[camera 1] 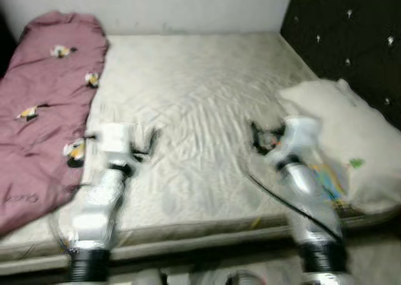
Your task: Clean up the room
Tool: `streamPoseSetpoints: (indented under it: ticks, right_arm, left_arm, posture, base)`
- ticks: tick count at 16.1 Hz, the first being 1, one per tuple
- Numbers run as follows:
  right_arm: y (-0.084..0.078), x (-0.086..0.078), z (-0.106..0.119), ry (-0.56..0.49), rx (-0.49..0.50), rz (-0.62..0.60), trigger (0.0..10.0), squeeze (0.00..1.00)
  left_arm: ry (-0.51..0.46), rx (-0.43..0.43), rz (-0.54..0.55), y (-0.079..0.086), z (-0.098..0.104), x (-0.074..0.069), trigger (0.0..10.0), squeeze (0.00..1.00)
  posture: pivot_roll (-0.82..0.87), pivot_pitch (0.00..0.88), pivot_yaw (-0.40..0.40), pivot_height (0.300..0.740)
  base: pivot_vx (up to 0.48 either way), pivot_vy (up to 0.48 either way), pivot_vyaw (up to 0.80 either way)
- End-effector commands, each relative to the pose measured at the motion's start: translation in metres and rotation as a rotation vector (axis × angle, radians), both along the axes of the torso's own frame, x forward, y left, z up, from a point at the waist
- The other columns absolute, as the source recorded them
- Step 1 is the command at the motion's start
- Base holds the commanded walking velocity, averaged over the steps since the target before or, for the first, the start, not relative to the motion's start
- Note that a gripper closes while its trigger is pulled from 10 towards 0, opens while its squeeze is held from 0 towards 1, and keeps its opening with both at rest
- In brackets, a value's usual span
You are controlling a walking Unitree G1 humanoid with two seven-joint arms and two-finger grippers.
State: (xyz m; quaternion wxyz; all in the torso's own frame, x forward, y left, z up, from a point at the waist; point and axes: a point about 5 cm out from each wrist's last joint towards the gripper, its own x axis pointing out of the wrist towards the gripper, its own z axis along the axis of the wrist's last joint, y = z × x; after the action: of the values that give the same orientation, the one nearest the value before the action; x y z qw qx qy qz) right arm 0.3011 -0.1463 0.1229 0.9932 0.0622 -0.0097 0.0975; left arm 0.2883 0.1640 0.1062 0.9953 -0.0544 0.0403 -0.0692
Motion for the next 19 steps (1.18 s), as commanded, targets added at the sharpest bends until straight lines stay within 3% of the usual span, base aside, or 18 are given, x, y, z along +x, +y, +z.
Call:
streamPoseSetpoints:
  ticks: [1,19]
  right_arm:
    - [-0.0112,0.0001,0.0022,-0.010,-0.014,-0.032,10.0,0.00]
    - [-0.0138,0.0023,-0.0009,0.000,-0.048,-0.041,10.0,0.00]
  left_arm:
    - [-0.012,-0.013,-0.023,-0.0079,0.0031,0.0008,10.0,0.00]
    - [-0.019,-0.015,-0.011,-0.0089,0.0041,0.0010,10.0,0.00]
  posture:
    - [-0.02,0.000,-0.004,0.740]
    - [-0.03,0.000,-0.007,0.740]
  base:
    - [0.000,0.480,0.00]
    - [0.000,0.480,0.00]
